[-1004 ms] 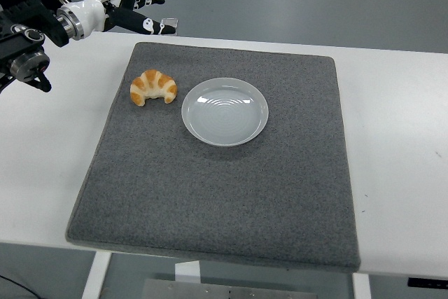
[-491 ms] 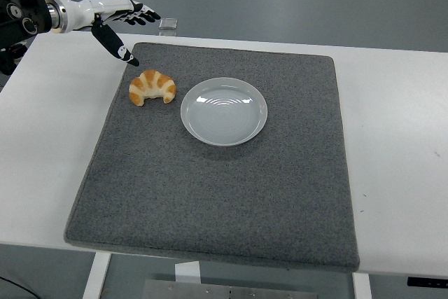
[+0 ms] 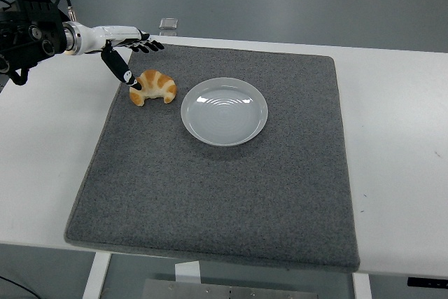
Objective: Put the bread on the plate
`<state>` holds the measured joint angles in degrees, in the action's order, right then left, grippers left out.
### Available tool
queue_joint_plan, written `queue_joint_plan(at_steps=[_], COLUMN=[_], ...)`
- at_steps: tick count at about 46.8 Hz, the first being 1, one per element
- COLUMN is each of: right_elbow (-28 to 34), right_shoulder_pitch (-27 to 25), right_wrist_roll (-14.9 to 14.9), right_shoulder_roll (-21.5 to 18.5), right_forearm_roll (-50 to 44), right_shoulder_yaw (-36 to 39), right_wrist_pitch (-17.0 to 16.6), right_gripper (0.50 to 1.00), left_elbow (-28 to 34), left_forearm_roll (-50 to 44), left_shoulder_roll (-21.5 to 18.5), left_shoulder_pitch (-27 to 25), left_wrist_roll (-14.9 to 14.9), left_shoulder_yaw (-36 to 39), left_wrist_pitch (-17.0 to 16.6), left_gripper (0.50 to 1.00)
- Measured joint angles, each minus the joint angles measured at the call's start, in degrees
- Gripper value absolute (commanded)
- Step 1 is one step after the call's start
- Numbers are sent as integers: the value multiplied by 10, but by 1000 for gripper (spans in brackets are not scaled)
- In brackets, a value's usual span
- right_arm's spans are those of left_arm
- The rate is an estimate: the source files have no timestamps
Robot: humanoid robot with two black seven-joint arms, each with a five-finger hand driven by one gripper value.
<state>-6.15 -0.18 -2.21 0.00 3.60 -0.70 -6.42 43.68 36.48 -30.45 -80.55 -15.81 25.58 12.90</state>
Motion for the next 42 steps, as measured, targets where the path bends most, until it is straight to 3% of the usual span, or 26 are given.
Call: queue_joint_plan(at_steps=[20, 42], right_elbow=[0, 0], right_shoulder_pitch=[0, 0], right_wrist_roll=[0, 0], right_shoulder_roll=[0, 0], right_forearm_roll=[0, 0], right_shoulder_yaw=[0, 0], right_wrist_pitch=[0, 0], right_gripper=[952, 952], left_elbow=[-91, -128], left_forearm_roll=[16, 33], left_shoulder_roll=[74, 105], left_shoulder_pitch=[39, 58], left_wrist_roll=[0, 0], left_shoulder_yaw=[0, -1], left_wrist_pitch=[0, -14], left_gripper=[971, 911])
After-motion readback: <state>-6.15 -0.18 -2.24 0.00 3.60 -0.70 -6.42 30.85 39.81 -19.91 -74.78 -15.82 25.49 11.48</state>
